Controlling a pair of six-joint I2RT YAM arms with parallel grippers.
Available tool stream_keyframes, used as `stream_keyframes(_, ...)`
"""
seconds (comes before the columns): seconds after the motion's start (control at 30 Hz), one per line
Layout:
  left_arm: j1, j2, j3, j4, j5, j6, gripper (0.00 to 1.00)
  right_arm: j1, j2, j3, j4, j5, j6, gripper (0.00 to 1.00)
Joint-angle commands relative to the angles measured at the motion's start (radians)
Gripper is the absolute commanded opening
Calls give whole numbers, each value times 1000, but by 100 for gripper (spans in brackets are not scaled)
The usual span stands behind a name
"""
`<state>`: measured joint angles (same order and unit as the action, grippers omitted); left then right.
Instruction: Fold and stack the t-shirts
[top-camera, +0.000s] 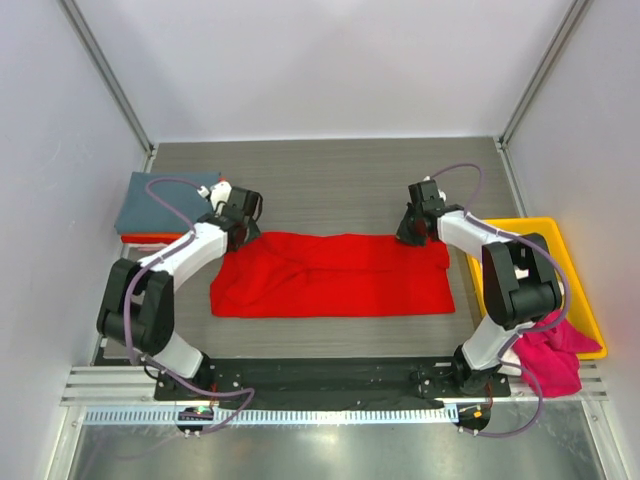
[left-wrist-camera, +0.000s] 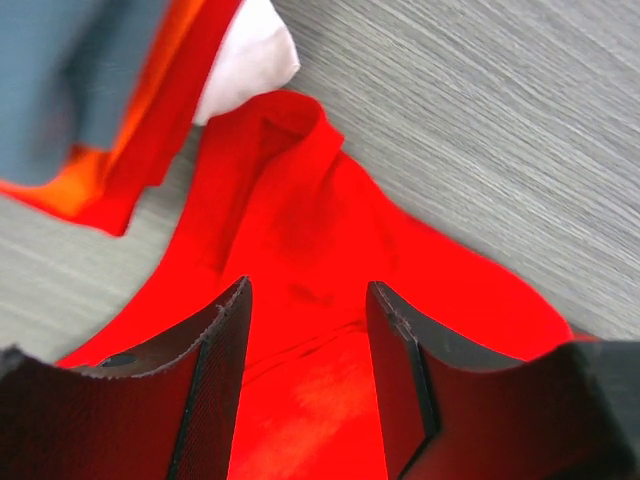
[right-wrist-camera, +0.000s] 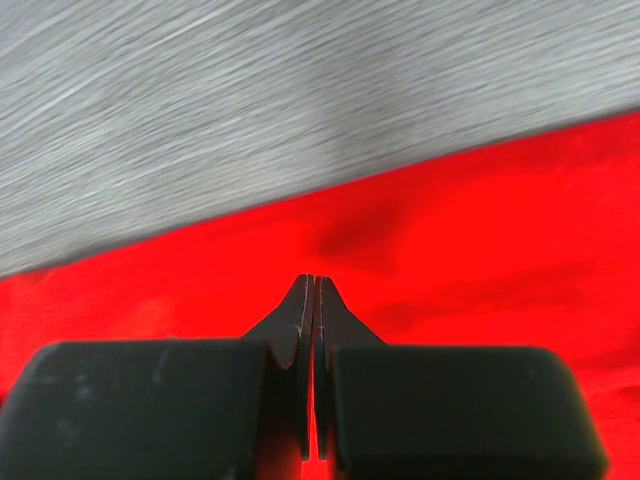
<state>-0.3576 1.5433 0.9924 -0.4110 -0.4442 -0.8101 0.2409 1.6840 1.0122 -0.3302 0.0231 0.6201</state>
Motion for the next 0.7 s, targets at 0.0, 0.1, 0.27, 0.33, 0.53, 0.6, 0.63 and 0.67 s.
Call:
stream_keyframes(0.0,3,58,54,67,-37,-26,51,1,19,54,5,101,-40,1)
stream_keyframes(0.1,5,100,80,48,-51,-26,50,1,57,65,-15,136,-46,1)
stream_keyframes(0.27,9,170,104,-12,-117,-64,44,-2,115,80,-56,207,-39,1)
stream_keyframes(0.33,35,182,92,-6,-113,-67,44,-11,128,83,-67,238,-39,1)
stream_keyframes(0.53,121,250,68,5,13,-75,40,-101,132,69,-81,284,-31,1)
stream_keyframes(0.6,123,236,54,9,-13,-87,39,-121,114,55,-81,294,-28,1)
stream_keyframes(0.63,123,227,29,43,-13,-84,40,-129,108,52,-78,294,-28,1)
stream_keyframes(0.67,123,219,20,61,-7,-78,40,-133,105,52,-78,290,-26,1)
